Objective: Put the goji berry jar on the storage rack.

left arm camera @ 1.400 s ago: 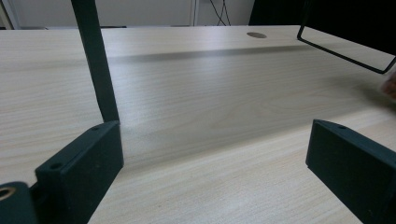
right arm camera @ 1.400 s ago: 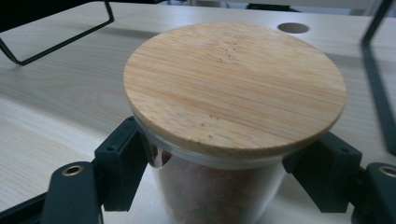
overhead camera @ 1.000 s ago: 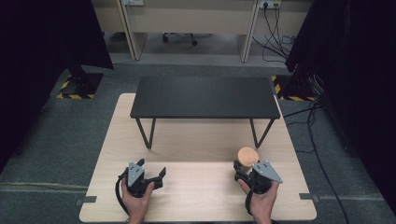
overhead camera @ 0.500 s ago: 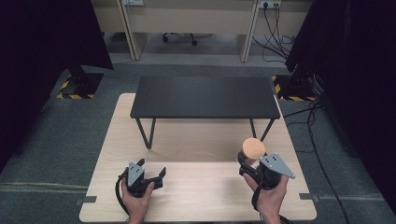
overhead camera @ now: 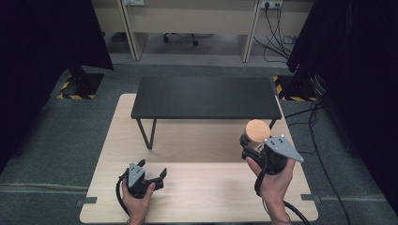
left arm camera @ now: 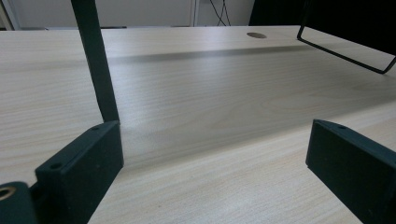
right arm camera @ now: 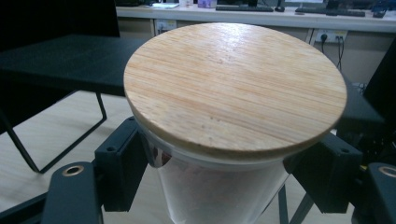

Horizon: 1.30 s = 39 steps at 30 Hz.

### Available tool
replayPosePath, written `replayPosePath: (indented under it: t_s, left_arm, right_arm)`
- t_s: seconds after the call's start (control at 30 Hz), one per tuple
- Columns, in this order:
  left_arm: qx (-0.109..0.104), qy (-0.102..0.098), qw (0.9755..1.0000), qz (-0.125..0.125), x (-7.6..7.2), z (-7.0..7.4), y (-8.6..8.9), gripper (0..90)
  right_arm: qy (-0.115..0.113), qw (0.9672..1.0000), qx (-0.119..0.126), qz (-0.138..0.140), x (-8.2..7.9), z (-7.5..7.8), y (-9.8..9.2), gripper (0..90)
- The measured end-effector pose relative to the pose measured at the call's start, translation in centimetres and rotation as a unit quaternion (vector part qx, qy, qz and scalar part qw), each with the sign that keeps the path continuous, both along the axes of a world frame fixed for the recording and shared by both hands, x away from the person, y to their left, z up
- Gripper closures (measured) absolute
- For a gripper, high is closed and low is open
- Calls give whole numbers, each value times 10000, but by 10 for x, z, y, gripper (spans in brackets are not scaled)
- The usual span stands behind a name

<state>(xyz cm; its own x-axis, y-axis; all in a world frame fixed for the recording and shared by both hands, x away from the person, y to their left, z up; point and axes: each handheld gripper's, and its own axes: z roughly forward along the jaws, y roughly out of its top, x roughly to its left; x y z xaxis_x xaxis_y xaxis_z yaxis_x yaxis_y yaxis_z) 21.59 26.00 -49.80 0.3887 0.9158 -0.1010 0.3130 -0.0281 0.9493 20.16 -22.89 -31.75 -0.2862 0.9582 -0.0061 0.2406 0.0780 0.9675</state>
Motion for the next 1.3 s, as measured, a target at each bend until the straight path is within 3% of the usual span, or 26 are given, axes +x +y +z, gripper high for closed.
replayPosePath:
  t_s: [0.27,0.6,0.93,1.3]
  left_arm:
    - [-5,3,10000,-5,0,0,0,32]
    - [-18,13,10000,-20,0,0,1,32]
    - [-29,14,10000,-38,1,0,2,32]
    - [-13,19,10000,-48,1,0,1,32]
  right_arm:
    - [-167,9999,-19,-35,22,25,6,258]
    - [-56,9999,-68,-135,76,50,24,258]
    - [398,9984,-66,-396,127,49,37,258]
    - [552,9976,-155,-394,142,41,36,258]
